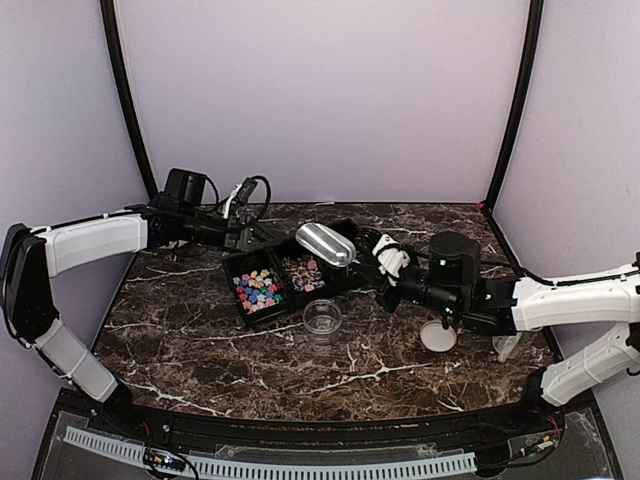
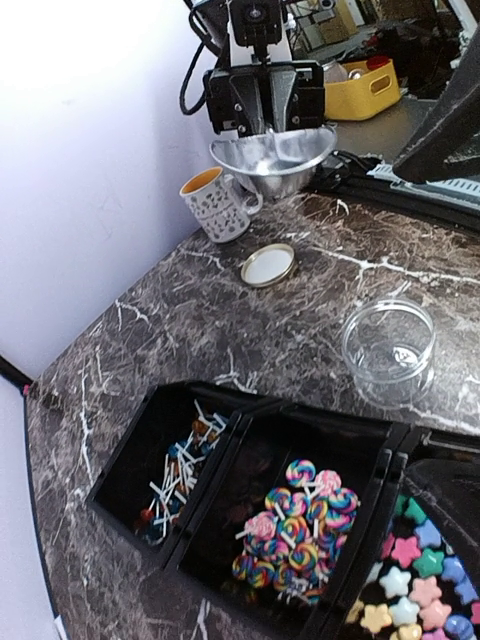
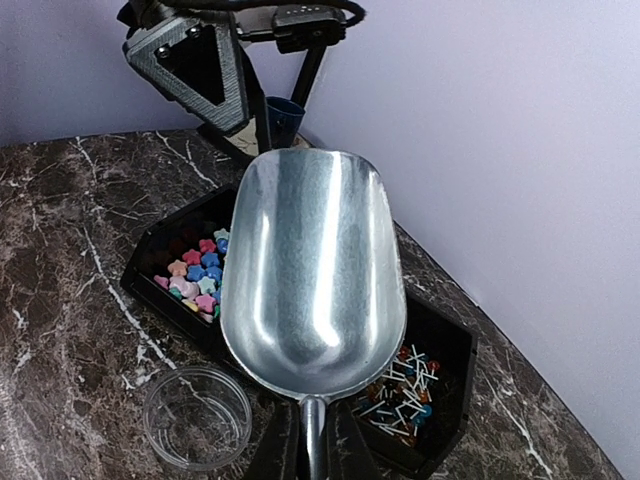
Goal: Pack the candies
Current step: Pass from the left arm to the right, then adjust the fake candies in the storage box.
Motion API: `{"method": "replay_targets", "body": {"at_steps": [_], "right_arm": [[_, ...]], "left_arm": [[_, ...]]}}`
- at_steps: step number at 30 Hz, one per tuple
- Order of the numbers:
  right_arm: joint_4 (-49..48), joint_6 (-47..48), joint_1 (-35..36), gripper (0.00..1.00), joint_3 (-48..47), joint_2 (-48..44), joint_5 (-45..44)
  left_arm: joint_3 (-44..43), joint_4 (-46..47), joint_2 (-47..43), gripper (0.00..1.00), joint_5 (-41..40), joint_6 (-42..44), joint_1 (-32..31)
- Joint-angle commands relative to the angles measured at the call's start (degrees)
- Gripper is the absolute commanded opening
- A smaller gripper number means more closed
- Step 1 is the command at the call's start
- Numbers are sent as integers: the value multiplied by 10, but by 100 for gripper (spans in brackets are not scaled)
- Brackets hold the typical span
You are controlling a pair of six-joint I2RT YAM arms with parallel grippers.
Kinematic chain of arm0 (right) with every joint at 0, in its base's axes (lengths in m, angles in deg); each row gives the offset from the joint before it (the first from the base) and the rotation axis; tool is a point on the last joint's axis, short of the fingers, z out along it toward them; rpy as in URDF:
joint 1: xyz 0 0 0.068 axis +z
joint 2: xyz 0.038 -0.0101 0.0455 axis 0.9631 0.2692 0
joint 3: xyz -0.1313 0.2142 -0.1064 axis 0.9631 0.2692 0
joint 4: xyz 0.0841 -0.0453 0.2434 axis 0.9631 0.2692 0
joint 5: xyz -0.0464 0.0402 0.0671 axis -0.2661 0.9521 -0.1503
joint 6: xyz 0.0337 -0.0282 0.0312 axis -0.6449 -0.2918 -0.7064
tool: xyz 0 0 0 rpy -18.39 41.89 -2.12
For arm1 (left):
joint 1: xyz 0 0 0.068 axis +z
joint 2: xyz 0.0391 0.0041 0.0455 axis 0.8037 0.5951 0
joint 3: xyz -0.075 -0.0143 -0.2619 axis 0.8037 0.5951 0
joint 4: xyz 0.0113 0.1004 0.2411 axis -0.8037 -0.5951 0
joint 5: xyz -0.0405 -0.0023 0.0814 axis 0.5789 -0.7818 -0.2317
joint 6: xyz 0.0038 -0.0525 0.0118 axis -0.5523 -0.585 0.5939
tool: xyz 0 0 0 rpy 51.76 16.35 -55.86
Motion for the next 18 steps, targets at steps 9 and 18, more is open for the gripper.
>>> {"method": "replay_targets", "body": {"at_steps": [9,18], "right_arm": [[39,-26,-16,0,8,-43,-72],[31,-48,-17,0,27,-68,-71]], "left_arm": [[-124,-222,77,96,-185,275,39],[-268,-331,220,87,-269,373,42]]}}
